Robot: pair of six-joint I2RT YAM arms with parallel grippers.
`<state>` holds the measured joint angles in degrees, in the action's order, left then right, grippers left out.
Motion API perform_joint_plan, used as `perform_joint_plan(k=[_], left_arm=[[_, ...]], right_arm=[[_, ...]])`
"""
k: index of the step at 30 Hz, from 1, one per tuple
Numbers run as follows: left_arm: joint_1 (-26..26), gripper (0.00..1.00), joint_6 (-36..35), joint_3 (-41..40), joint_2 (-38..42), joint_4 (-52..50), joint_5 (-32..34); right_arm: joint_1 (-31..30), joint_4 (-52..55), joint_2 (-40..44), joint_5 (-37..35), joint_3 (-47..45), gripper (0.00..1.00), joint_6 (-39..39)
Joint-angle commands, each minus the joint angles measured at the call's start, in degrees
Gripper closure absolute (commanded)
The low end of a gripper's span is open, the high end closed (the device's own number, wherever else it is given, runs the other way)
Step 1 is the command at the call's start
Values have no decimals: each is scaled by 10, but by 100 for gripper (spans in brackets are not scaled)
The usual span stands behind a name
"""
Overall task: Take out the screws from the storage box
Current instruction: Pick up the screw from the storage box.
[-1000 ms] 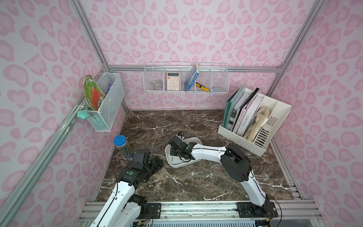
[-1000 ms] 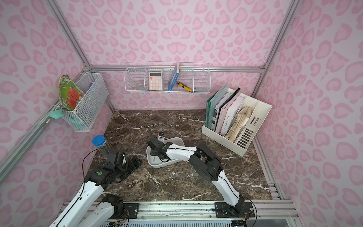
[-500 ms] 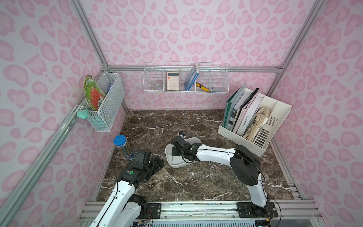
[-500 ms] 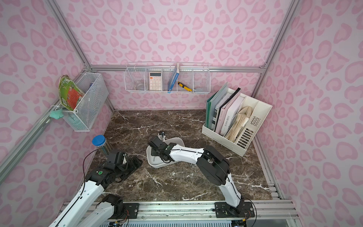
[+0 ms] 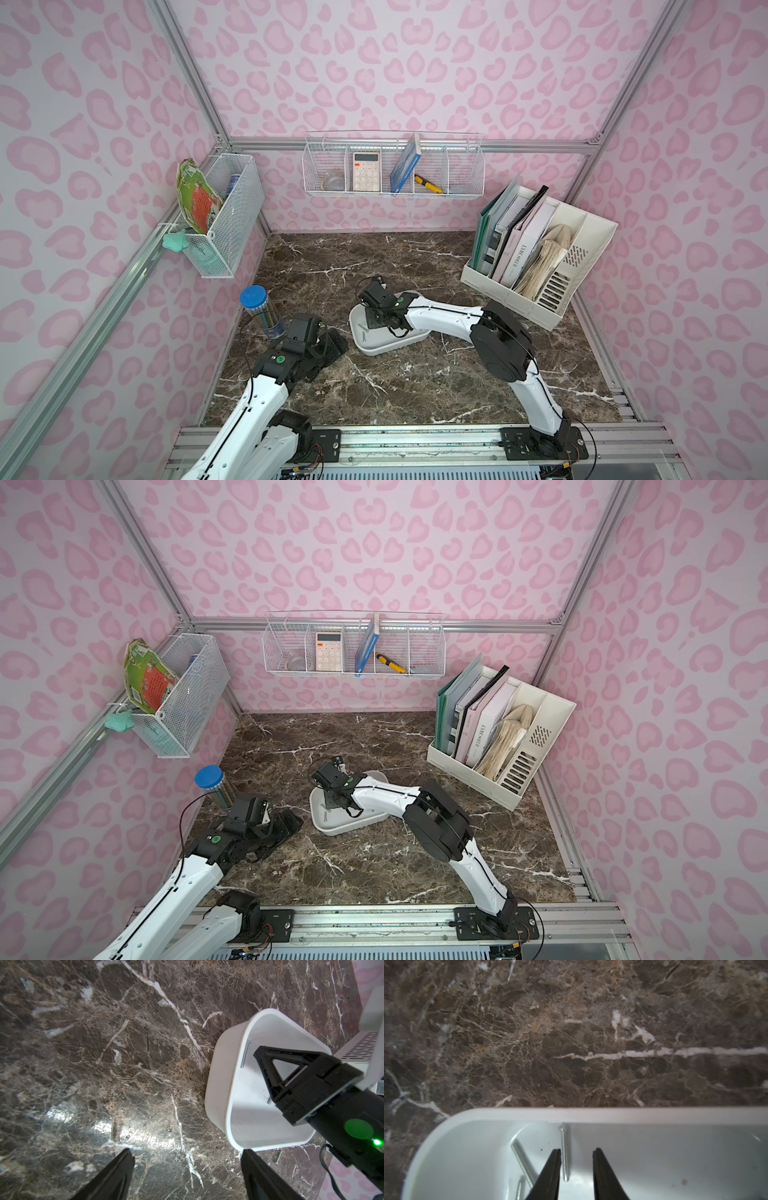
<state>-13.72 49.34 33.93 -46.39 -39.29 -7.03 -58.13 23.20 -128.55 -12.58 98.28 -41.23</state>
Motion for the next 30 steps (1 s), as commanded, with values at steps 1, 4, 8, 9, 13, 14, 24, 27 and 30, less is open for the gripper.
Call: perform_joint_plan(k=[1,4,8,9,13,14,24,27,30], left_arm=[[0,14,-5,1,-2,4,4],[0,14,-4,0,-1,4,3],[0,14,-4,-1,2,3,5],[0,14,-5,-3,2,3,5],[0,14,-2,-7,7,4,5],[0,14,-1,-8,7,3,6],[0,14,-1,-9,15,-6,7],[0,14,0,-8,15,-6,4],[0,14,1,-6,12,1,-6]], right_arm=[[-2,33,-18,4,25,69,28],[-2,43,-25,9,46,68,37],[-6,59,-54,-2,71,68,44],[-7,65,-59,-8,80,69,47],[-9,113,-90,-32,129,74,49],[-11,126,-98,-37,139,77,51],[-1,179,-93,-12,125,90,34],[5,133,-56,32,78,94,35],[15,117,-31,40,61,97,33]])
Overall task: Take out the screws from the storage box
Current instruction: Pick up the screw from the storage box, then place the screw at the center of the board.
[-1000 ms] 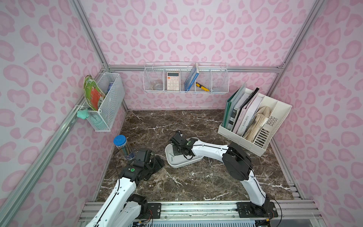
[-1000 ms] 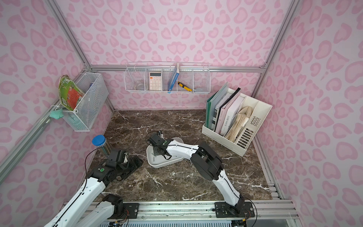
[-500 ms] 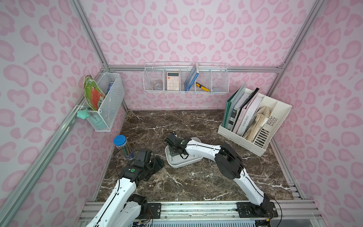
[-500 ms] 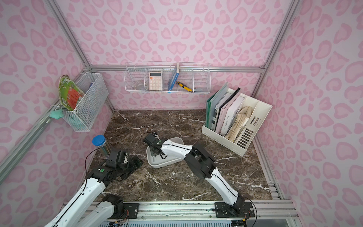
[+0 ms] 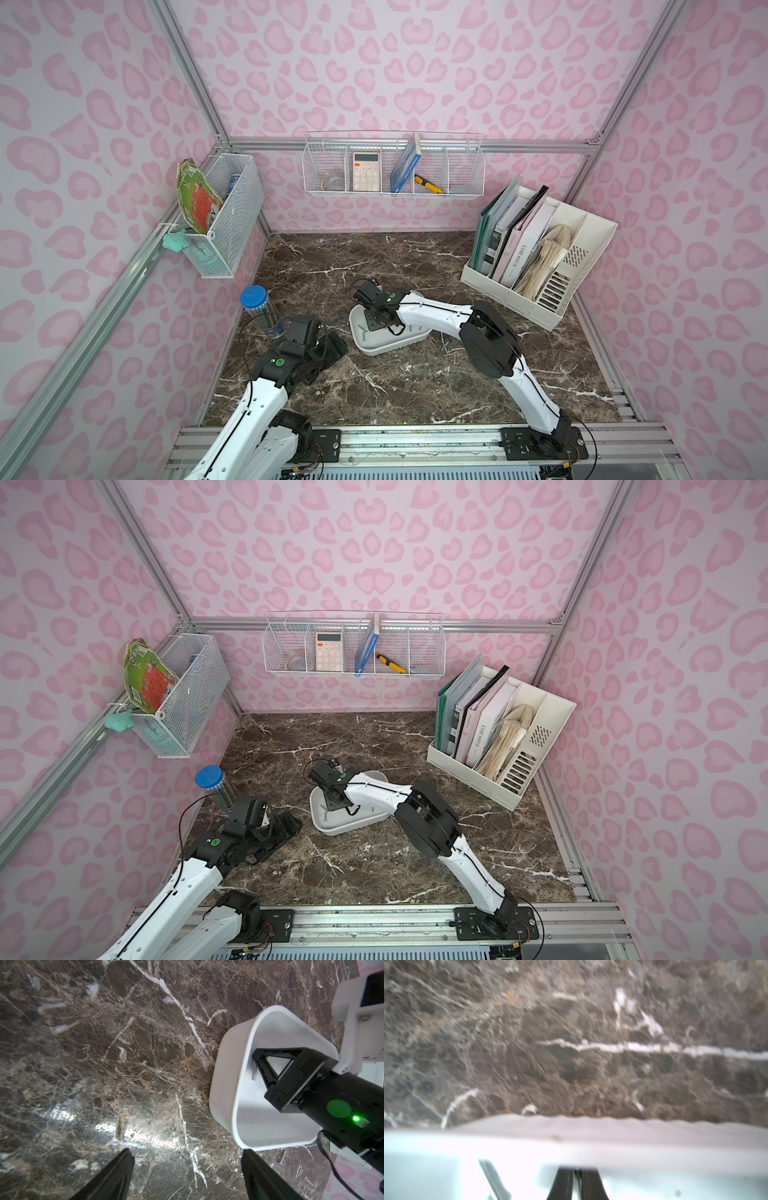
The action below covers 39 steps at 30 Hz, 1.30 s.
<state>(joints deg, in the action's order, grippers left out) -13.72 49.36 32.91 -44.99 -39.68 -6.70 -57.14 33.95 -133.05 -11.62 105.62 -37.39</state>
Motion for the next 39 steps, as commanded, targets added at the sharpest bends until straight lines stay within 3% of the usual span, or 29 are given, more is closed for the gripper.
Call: perform_joint_plan(k=[1,25,39], left_arm=[[0,14,0,6,-5,6,-11],[-1,14,-14,41,-95,45,-58],[-36,16,8,59,-150,81,-25]], right_arm=[[9,3,16,31,-17,97,-3],[34,-3,131,-25,-65,98,10],[117,-56,394,-70,-383,98,-44]])
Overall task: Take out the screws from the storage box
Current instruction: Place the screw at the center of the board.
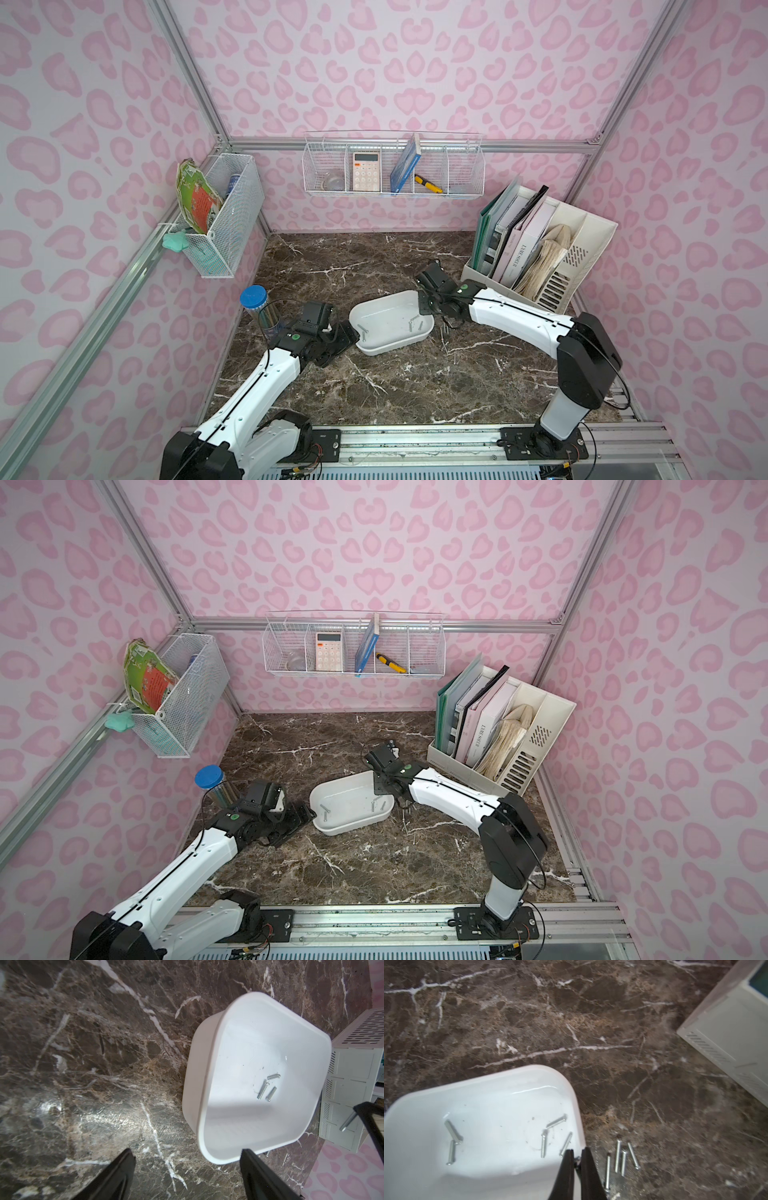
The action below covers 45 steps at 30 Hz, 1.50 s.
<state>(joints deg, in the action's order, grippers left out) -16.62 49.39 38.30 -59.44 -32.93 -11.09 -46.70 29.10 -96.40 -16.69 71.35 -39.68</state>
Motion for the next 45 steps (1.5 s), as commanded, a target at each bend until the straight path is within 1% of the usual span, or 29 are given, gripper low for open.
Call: perform_joint_plan(k=[1,4,7,14,17,26,32,35,37,38,41,45], left_arm=[[-10,16,10,4,-10,17,23],[-16,16,18,5,-23,28,31],[-19,16,18,8,-35,37,31],[-25,17,8,15,-52,44,29],[-27,17,1,20,-60,41,26],[-28,18,-3,20,-74,39,24],[-29,18,-4,20,-71,31,25],[-29,17,-2,18,-60,22,32],[-29,16,-4,18,-52,11,43],[-29,16,-5,19,-48,4,51],[-29,15,-10,26,-36,-21,76],[-29,14,-13,30,-20,-40,88]], right_arm=[[21,-15,43,-15,-63,98,-23],[42,-39,67,-2,-119,98,-24],[56,-63,62,20,-155,98,-25],[53,-108,30,63,-193,97,-37],[43,-116,29,61,-204,95,-43],[38,-113,31,61,-215,92,-54],[38,-110,67,56,-203,80,-33],[38,-120,94,61,-190,69,-6],[39,-124,107,58,-171,58,19],[42,-119,108,55,-158,56,29],[49,-96,89,46,-103,49,71],[58,-91,14,66,-29,46,147]])
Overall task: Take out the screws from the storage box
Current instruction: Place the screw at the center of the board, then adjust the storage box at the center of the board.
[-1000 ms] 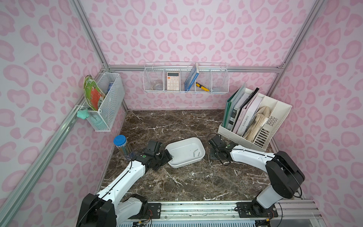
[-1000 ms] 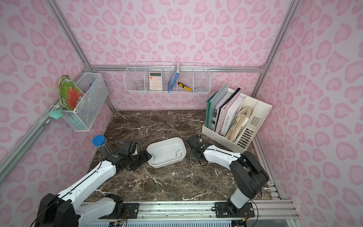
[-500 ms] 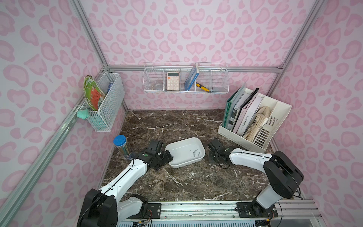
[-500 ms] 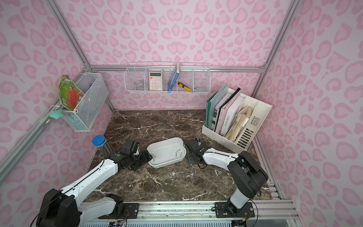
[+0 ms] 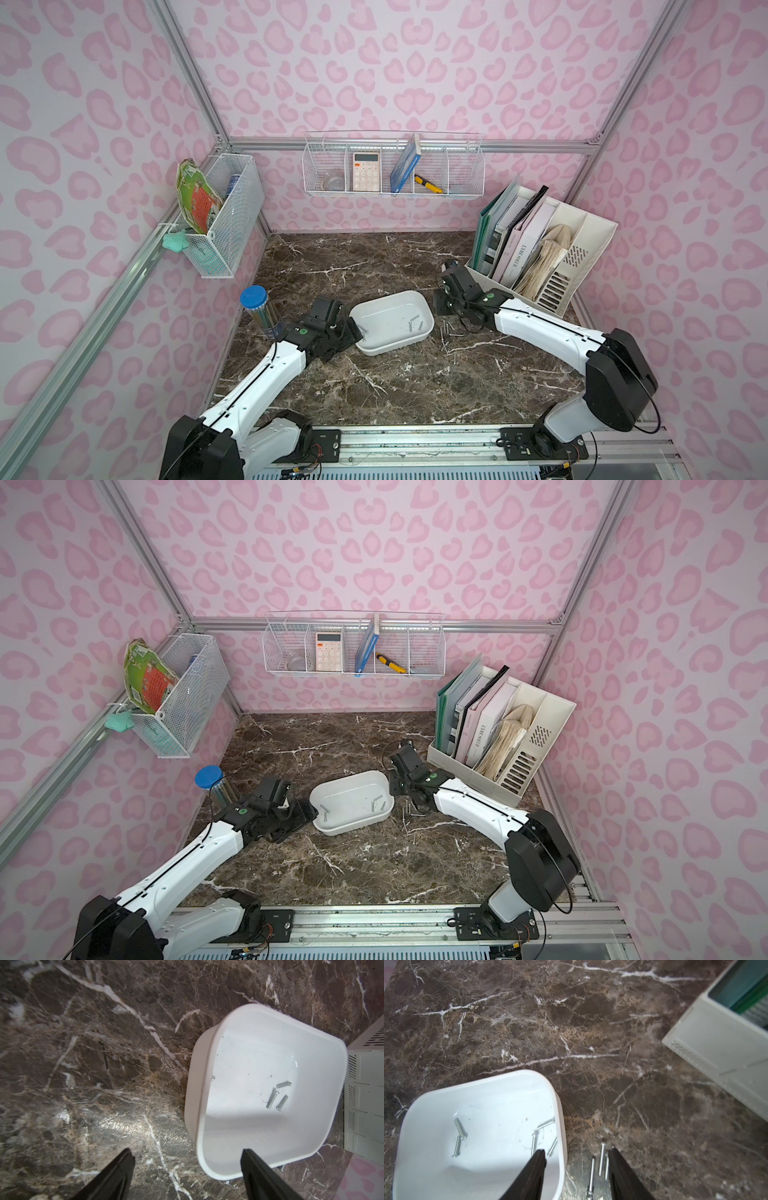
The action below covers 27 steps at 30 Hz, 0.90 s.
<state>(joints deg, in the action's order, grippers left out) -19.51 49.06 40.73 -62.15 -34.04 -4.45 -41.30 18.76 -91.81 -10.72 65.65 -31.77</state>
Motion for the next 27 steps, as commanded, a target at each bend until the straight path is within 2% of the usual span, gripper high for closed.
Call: perform_joint_plan(k=[1,5,10,14,27], left_arm=[[0,14,-11,6,12,-34,22],[0,14,-8,3,33,-44,21],[0,14,-7,-5,62,-53,20],[0,14,-5,-6,70,-63,23],[0,14,-8,5,78,-92,40]], right_arm=[[7,25,-58,13,50,46,83],[10,39,-136,18,117,46,117],[13,21,-185,52,156,45,136],[13,29,-215,61,176,50,139],[13,120,-255,119,227,94,148]])
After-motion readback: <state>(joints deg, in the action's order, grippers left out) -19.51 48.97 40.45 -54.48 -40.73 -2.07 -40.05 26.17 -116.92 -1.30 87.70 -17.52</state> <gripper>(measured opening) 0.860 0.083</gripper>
